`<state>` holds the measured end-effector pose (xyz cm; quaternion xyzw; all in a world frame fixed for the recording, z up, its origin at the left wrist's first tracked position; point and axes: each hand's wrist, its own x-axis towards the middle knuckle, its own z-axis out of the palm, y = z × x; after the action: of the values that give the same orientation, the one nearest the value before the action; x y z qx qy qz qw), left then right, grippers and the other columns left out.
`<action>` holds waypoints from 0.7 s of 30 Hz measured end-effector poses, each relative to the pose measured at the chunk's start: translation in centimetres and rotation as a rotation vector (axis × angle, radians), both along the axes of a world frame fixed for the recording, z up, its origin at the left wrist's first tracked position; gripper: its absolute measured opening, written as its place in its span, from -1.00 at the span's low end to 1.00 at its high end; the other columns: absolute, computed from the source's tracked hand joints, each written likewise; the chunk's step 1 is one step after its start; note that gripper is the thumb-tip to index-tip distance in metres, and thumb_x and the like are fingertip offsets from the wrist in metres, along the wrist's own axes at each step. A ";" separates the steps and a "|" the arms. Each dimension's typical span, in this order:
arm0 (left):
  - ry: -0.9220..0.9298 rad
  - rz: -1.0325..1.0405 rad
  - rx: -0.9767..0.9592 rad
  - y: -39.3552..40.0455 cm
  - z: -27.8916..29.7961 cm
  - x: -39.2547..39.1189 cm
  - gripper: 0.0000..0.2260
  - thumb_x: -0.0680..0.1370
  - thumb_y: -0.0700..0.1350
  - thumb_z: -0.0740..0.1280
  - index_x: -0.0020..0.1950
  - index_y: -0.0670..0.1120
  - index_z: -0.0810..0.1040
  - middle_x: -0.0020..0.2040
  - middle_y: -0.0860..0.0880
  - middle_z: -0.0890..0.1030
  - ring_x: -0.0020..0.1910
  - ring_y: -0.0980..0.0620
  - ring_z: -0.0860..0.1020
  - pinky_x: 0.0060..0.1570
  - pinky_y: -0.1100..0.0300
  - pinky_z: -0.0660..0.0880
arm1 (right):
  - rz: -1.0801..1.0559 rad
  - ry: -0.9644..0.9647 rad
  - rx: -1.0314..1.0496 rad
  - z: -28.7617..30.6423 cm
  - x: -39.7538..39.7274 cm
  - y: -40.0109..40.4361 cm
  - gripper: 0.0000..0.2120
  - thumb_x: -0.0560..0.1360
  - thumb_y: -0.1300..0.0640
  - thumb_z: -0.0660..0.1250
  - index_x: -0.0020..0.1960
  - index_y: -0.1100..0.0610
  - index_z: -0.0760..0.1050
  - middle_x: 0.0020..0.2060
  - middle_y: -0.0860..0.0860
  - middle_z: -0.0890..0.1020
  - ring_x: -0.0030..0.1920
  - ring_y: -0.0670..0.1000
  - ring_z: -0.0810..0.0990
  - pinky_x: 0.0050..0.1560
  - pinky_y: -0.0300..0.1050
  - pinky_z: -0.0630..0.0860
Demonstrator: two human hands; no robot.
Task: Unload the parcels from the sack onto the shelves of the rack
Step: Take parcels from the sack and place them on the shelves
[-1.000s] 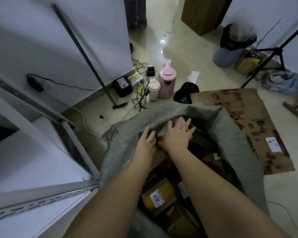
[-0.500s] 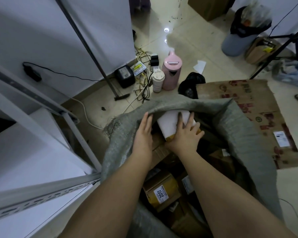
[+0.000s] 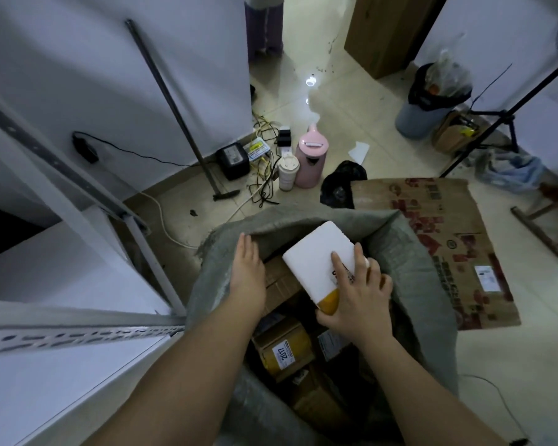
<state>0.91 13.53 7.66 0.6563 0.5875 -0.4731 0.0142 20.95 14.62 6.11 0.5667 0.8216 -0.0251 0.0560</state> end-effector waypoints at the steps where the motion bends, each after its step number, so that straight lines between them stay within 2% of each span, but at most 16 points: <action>1: -0.001 0.020 0.005 -0.2 0.5 -0.1 -0.37 0.62 0.20 0.04 0.58 -0.08 -0.02 0.56 -0.23 -0.10 0.53 -0.29 -0.15 0.40 -0.31 -0.30 | 0.019 0.004 0.014 0.7 0.3 0.0 0.01 0.11 -0.40 0.29 0.48 0.01 0.25 0.46 0.25 0.22 0.28 0.36 0.34 0.10 0.32 0.37; 5: -0.096 0.111 -0.005 -1.4 2.6 0.1 -0.41 0.63 0.14 0.05 0.58 -0.08 -0.02 0.57 -0.20 -0.11 0.53 -0.27 -0.13 0.42 -0.30 -0.27 | -0.027 0.025 -0.033 3.9 0.5 -0.1 0.00 0.17 -0.44 0.18 0.52 0.00 0.19 0.49 0.23 0.17 0.32 0.35 0.31 0.16 0.31 0.35; 8: -0.278 0.255 0.010 -2.8 5.3 1.0 -0.35 0.60 0.12 0.15 0.58 -0.08 -0.05 0.57 -0.17 -0.12 0.55 -0.19 -0.11 0.45 -0.23 -0.23 | -0.190 0.062 -0.132 7.3 -0.2 -0.4 0.00 0.25 -0.49 0.08 0.57 -0.05 -0.05 0.54 0.19 0.01 0.41 0.32 0.18 0.29 0.28 0.24; 11: -0.498 0.460 0.039 -4.4 8.0 1.4 -0.28 0.57 0.17 0.19 0.58 -0.06 -0.09 0.58 -0.12 -0.09 0.55 -0.14 -0.09 0.49 -0.15 -0.15 | -0.388 0.179 -0.281 10.5 -1.0 -0.4 -0.02 0.35 -0.49 0.16 0.56 -0.08 -0.18 0.55 0.14 -0.08 0.48 0.29 0.06 0.39 0.28 0.11; 15: -0.711 0.699 0.123 -6.7 12.7 1.6 -0.34 0.59 0.17 0.13 0.57 -0.05 -0.06 0.57 -0.14 0.01 0.53 -0.15 0.03 0.46 -0.07 0.05 | -0.726 0.470 -0.511 14.1 -1.7 -0.5 -0.03 0.35 -0.48 0.21 0.56 -0.08 -0.12 0.54 0.13 0.00 0.47 0.30 0.11 0.42 0.31 0.11; 17: -0.775 0.854 0.163 -7.7 15.2 1.5 -0.36 0.59 0.18 0.12 0.57 -0.05 -0.02 0.55 -0.15 0.08 0.50 -0.17 0.13 0.42 -0.05 0.16 | -0.936 0.724 -0.619 16.0 -2.1 -0.8 0.01 0.30 -0.46 0.26 0.56 -0.05 -0.07 0.51 0.14 0.11 0.43 0.30 0.19 0.40 0.28 0.19; 20: -0.946 1.130 0.239 -8.8 17.0 1.3 -0.33 0.50 0.26 0.14 0.53 -0.04 0.16 0.49 -0.15 0.25 0.40 -0.17 0.31 0.33 -0.04 0.33 | -1.176 1.030 -0.702 18.3 -3.0 -1.4 0.00 0.37 -0.33 0.37 0.57 0.06 -0.04 0.46 0.19 0.22 0.37 0.27 0.30 0.32 0.16 0.34; 21: -1.009 1.210 0.281 -9.2 17.5 1.2 -0.34 0.48 0.26 0.17 0.49 -0.05 0.24 0.45 -0.13 0.34 0.32 -0.14 0.39 0.26 0.01 0.39 | -1.234 1.085 -0.758 18.8 -3.2 -1.6 0.04 0.31 -0.36 0.40 0.56 0.07 0.00 0.42 0.19 0.29 0.33 0.26 0.37 0.23 0.16 0.40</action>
<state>2.15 4.33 25.13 0.3541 0.8186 0.0491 0.4496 17.75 13.06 24.90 0.7605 0.2218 -0.5832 -0.1798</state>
